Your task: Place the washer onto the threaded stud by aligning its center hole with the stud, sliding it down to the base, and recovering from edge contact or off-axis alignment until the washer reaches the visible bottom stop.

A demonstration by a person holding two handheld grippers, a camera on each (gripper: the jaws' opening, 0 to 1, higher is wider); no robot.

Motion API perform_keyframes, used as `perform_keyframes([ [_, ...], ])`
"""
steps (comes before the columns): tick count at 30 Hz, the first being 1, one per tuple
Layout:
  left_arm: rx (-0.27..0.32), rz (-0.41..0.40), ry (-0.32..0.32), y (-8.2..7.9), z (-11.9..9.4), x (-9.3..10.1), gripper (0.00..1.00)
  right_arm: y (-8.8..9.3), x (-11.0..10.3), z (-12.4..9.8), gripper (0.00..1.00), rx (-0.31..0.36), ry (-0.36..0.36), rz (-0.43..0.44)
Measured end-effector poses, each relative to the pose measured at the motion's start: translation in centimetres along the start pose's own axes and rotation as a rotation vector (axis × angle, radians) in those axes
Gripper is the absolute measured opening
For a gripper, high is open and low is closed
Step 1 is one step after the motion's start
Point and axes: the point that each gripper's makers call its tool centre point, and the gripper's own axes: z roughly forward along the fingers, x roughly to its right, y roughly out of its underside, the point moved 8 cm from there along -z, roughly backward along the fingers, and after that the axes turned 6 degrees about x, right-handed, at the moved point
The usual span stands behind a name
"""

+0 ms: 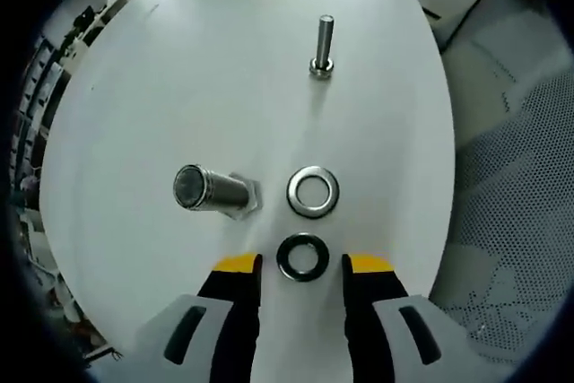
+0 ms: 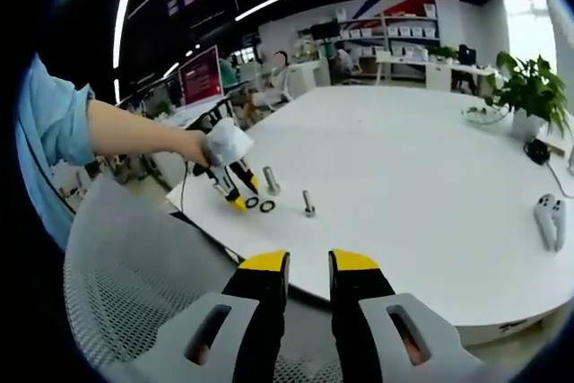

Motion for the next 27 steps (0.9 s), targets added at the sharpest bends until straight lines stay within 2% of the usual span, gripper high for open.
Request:
perform_keyframes([
  [4,0.002,0.009,0.003,-0.01,-0.02,0.29,0.31,-0.01,0.00,0.01,0.20,0.002,0.000,0.001],
  [5,0.002,0.011,0.003,0.00,-0.02,0.32,0.28,-0.02,0.01,0.00,0.20,0.004,0.002,0.002],
  [6,0.007,0.010,0.001,-0.07,-0.01,0.23,0.20,-0.02,0.01,-0.01,0.20,0.005,0.003,0.002],
  [15,-0.008,0.014,-0.015,-0.16,0.01,0.71,0.20,0.00,0.07,-0.03,0.20,0.007,0.010,0.006],
  [18,0.001,0.050,-0.023,-0.07,-0.07,0.76,0.20,0.02,0.08,-0.03,0.20,0.005,0.010,0.007],
  [23,0.013,0.090,-0.078,-0.25,-0.17,0.69,0.19,0.01,0.08,0.00,0.20,0.001,0.006,0.004],
  [27,0.025,0.076,-0.080,-0.43,-0.47,0.64,0.19,0.00,0.08,0.01,0.20,0.001,0.003,0.003],
])
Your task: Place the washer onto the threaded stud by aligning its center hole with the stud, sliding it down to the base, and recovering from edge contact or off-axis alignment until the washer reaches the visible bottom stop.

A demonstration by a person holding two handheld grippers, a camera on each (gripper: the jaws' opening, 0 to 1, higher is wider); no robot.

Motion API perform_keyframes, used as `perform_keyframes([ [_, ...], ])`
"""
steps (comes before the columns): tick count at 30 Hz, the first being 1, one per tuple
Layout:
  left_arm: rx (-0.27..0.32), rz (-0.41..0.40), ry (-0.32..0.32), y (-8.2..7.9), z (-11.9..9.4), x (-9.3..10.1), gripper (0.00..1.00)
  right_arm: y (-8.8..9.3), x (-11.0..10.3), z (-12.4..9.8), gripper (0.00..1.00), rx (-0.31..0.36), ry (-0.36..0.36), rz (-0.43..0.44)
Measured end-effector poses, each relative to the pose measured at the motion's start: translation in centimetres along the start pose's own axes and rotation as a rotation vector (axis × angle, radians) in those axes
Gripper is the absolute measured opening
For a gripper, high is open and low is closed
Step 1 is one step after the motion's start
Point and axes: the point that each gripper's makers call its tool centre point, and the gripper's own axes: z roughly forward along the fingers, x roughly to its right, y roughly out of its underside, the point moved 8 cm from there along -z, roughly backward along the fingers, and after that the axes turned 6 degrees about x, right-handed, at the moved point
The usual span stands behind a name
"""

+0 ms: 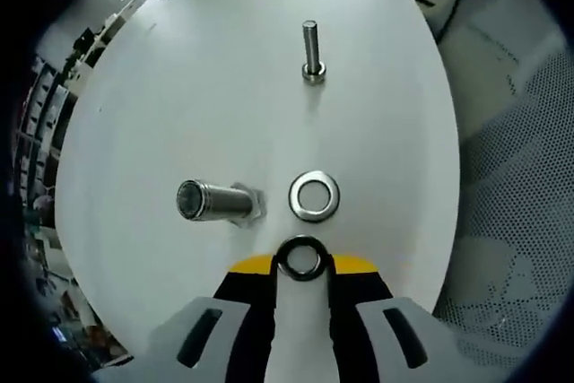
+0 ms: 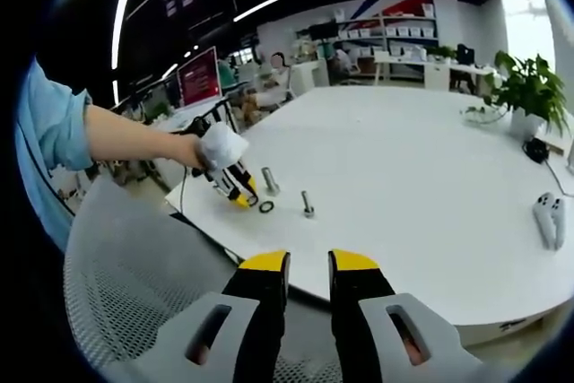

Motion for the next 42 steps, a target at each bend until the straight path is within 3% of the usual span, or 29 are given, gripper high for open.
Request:
perform_keyframes([
  [11,0.020,-0.018,-0.016,-0.7,-2.0,-0.5,0.19,-0.1,0.0,0.0,0.19,0.006,-0.006,-0.003],
  [20,0.050,-0.043,-0.021,-2.5,-4.5,-0.7,0.19,-0.2,-0.1,0.1,0.19,0.012,-0.013,-0.007],
  [28,0.055,0.011,-0.037,-4.1,-5.9,-1.2,0.19,-0.2,-0.1,0.1,0.18,0.016,-0.015,-0.007],
  [36,0.049,0.035,-0.065,-5.3,-5.8,-2.7,0.19,-0.2,-0.1,0.0,0.18,0.024,-0.015,-0.003],
  [42,0.001,0.069,-0.067,-5.4,-5.1,-3.6,0.19,-0.1,0.0,0.0,0.18,0.020,-0.017,-0.003],
])
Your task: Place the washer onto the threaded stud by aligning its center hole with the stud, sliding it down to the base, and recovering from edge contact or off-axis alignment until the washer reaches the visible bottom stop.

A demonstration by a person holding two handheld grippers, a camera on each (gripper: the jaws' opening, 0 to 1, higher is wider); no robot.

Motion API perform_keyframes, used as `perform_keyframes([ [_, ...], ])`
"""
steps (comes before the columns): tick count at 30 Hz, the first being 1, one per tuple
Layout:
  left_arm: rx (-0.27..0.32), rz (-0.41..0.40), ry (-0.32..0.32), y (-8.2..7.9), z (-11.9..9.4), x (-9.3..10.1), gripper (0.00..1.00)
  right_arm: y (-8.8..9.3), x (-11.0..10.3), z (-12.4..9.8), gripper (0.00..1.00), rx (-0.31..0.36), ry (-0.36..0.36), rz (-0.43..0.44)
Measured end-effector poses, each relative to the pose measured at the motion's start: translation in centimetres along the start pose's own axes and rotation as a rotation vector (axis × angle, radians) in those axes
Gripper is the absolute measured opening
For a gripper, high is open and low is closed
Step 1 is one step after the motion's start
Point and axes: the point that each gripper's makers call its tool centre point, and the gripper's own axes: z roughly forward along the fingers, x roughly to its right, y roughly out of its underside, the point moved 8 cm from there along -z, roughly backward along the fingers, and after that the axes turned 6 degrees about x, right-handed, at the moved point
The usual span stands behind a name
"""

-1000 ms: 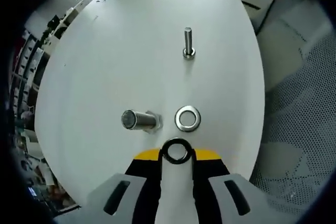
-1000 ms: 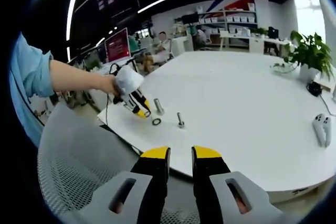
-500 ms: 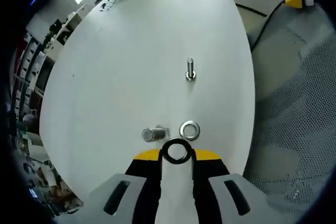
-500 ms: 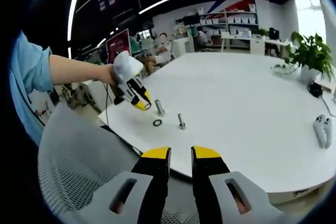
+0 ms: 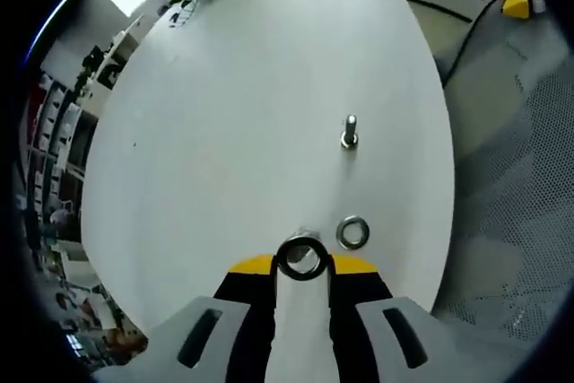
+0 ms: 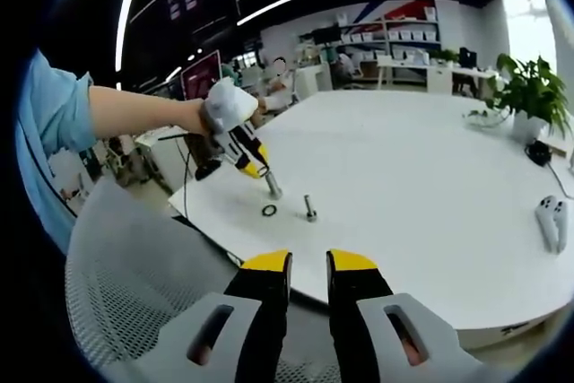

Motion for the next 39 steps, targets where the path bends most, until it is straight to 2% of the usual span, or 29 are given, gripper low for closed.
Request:
perform_keyframes([
  [14,-0.045,-0.013,0.048,0.1,2.0,-1.0,0.19,0.0,0.0,0.0,0.18,-0.004,0.002,0.004],
  [21,-0.086,0.002,0.073,0.1,3.5,-0.6,0.19,0.0,0.1,0.0,0.18,-0.008,0.003,0.007],
  [39,-0.124,-0.008,0.094,0.5,6.0,-0.2,0.19,0.1,0.1,0.1,0.18,-0.020,-0.002,0.006],
])
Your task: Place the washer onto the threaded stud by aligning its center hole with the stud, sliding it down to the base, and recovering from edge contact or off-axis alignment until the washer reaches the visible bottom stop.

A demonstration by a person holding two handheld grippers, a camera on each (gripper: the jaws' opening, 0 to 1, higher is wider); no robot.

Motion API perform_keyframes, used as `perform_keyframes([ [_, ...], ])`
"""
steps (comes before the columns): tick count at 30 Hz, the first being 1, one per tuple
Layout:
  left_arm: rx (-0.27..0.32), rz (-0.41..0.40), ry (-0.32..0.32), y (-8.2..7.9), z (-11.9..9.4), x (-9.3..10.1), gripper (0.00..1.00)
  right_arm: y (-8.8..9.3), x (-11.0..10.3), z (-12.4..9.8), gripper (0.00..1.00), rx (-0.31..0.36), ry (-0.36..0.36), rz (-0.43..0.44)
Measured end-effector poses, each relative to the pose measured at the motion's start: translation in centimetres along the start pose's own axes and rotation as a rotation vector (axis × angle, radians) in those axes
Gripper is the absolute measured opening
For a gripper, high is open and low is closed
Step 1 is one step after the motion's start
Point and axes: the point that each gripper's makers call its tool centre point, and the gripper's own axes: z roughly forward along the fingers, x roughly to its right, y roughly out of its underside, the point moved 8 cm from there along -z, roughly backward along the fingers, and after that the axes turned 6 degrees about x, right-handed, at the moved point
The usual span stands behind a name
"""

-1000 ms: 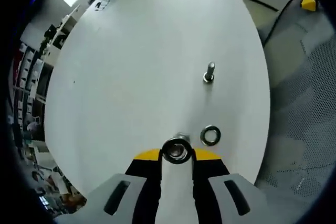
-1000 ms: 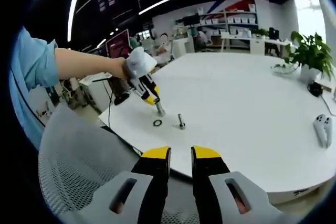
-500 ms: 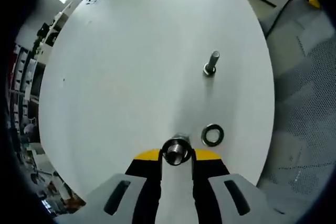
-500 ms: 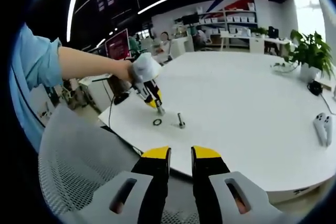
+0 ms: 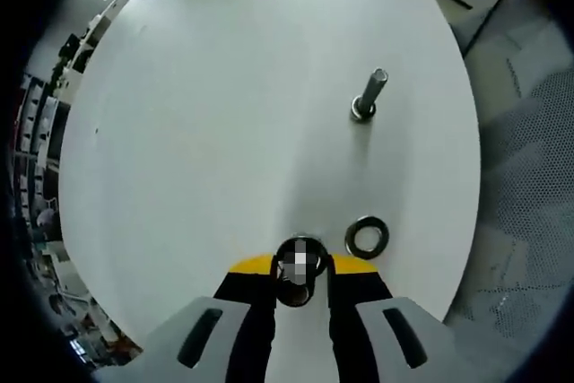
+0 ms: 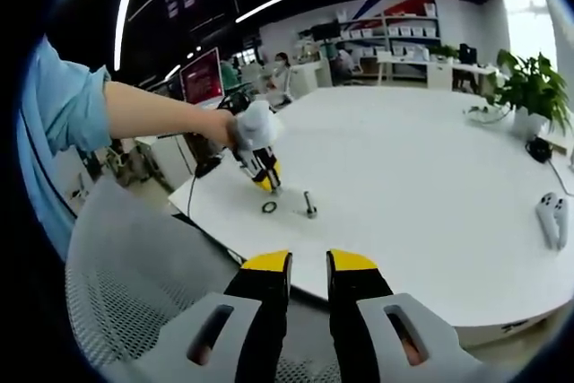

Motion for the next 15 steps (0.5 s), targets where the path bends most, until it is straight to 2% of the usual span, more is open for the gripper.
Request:
perform_keyframes([
  [15,-0.009,-0.054,0.025,0.03,0.29,0.50,0.19,0.03,-0.03,0.03,0.18,0.001,-0.007,-0.001],
])
